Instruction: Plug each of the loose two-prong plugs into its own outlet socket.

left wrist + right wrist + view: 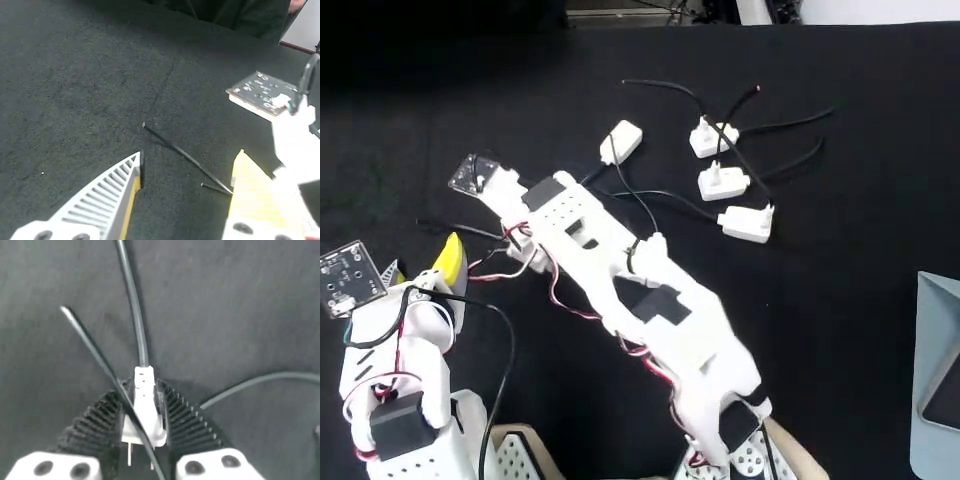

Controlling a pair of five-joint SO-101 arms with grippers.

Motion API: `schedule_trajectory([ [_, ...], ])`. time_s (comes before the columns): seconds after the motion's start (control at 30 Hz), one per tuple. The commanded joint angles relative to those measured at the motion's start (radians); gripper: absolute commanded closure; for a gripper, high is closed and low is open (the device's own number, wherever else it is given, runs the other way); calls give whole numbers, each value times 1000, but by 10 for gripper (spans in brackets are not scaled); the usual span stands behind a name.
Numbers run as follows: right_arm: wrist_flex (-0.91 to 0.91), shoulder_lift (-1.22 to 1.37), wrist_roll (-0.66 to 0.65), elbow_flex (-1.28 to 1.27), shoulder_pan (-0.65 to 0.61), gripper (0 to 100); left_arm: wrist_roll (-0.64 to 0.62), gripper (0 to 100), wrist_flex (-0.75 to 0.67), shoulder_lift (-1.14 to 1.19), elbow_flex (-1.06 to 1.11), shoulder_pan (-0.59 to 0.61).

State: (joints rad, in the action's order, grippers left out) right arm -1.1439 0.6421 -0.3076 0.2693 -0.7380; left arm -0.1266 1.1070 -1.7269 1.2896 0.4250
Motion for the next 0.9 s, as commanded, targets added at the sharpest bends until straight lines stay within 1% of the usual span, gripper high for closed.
schedule_trajectory([
  [0.0,-23,-211,0,-130,28,987,-2,712,-3,-5,-28,2],
  [0.13,12,-389,0,-331,43,987,-5,712,-5,-5,-28,2],
  [0.23,64,-529,0,-487,78,987,-6,712,-5,-5,-31,4],
  [0.37,103,-713,-6,-671,152,987,-6,712,-5,-5,-31,4],
  [0.6,107,-966,-8,-901,278,987,-6,712,-5,-5,-31,2],
  [0.67,110,-1015,-2,-955,282,986,-6,712,-5,-5,-31,2],
  [0.73,157,-1044,2,-1001,270,983,-6,712,-5,-5,-31,2],
  [0.8,226,-1049,52,-1036,252,972,-6,712,-5,-5,-31,2],
  [0.87,275,-1049,130,-1066,226,900,-5,712,-5,-5,-30,2],
])
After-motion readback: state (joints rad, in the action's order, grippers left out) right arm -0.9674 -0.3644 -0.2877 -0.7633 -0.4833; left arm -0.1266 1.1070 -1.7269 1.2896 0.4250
